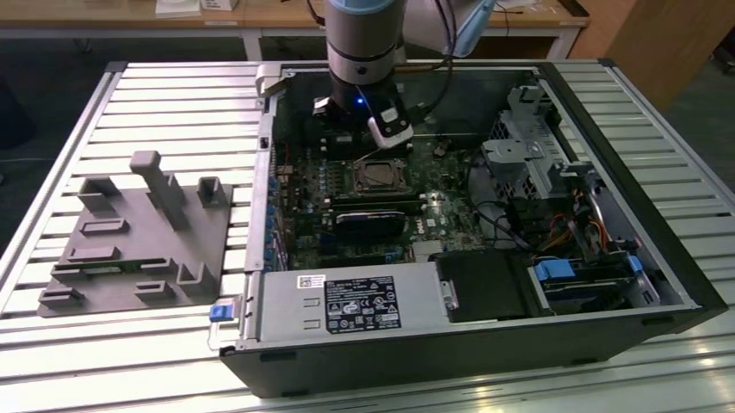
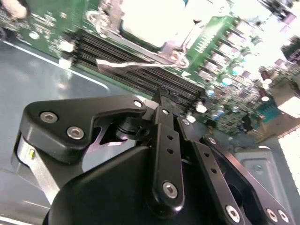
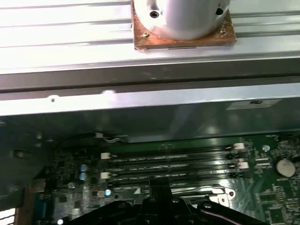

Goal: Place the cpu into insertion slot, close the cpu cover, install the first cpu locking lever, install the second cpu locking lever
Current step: 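Install the first cpu locking lever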

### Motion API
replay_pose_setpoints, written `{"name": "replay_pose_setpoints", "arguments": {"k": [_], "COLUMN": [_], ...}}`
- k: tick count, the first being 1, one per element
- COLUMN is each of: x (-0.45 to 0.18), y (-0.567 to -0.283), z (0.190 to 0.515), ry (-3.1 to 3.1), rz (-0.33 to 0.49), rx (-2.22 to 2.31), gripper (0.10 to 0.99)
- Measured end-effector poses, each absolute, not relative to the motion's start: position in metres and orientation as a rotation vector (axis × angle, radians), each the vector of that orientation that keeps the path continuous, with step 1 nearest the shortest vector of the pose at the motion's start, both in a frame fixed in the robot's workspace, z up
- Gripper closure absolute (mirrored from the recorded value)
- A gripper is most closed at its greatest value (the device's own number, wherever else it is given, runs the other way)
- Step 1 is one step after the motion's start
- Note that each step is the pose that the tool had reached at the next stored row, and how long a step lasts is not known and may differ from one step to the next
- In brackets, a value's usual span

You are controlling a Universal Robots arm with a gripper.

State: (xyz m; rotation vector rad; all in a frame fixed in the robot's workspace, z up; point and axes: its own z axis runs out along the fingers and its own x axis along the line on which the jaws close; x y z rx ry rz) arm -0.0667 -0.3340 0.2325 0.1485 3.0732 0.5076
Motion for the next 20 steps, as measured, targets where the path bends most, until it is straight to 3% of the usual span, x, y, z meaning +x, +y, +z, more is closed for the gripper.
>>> {"name": "replay_pose_setpoints", "arguments": {"k": [10,20], "x": [-0.050,-0.050], "y": [-0.334,-0.334], "z": [0.232,0.231], "ry": [3.074,3.045], "rz": [0.503,0.449], "rx": [0.149,0.143], "gripper": [0.980,0.980]}}
